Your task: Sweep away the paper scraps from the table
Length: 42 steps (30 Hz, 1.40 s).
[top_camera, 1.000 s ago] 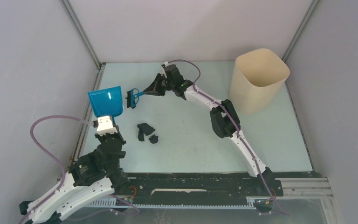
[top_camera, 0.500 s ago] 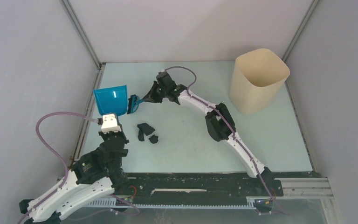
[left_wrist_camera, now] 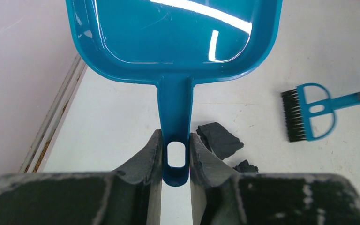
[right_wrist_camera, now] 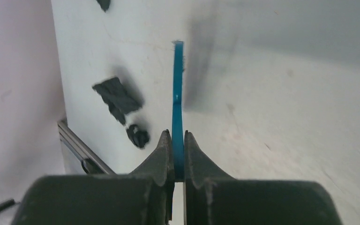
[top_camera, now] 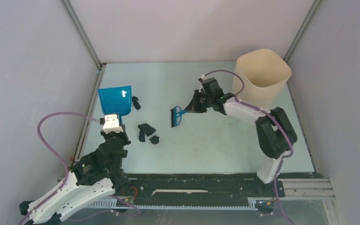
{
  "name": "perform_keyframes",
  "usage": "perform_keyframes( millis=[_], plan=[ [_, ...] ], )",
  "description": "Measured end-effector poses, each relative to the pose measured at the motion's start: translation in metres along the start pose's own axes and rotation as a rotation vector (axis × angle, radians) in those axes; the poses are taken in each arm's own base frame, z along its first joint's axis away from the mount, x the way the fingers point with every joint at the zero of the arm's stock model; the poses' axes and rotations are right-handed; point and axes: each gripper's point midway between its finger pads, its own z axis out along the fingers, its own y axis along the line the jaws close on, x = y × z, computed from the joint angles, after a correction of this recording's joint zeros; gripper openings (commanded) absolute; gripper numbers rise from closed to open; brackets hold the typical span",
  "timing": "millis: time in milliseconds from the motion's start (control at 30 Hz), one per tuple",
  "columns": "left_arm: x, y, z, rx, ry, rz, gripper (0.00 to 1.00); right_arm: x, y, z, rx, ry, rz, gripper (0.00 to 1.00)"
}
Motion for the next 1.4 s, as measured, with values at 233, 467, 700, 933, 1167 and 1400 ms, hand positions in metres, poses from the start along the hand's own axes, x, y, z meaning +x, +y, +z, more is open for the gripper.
perform_keyframes(
  millis=[233,467,700,933,1167,1400],
  plan=[
    [0.001,-0.007,0.000,0.039,0.008,0.010,0.00,0.019,0.039,-0.051,-0.173,0.015,-0.248,0.00],
    [0.001,-0.010,0.000,0.054,0.013,0.024,0.00,0.073,0.113,-0.035,-0.365,0.141,-0.372,0.00],
    [0.003,-0.012,0.003,0.049,0.023,0.033,0.00,0.055,0.134,0.047,-0.283,0.166,-0.299,0.00],
    [0.004,-0.013,0.005,0.044,0.031,0.046,0.00,0.052,0.093,0.087,-0.074,0.180,-0.242,0.00],
    [0.006,-0.018,0.007,0.065,0.045,0.056,0.00,0.043,0.049,0.035,0.065,0.093,-0.289,0.00],
    [0.009,-0.022,0.008,0.079,0.062,0.070,0.00,-0.017,0.000,-0.058,0.136,-0.085,-0.307,0.00]
  ],
)
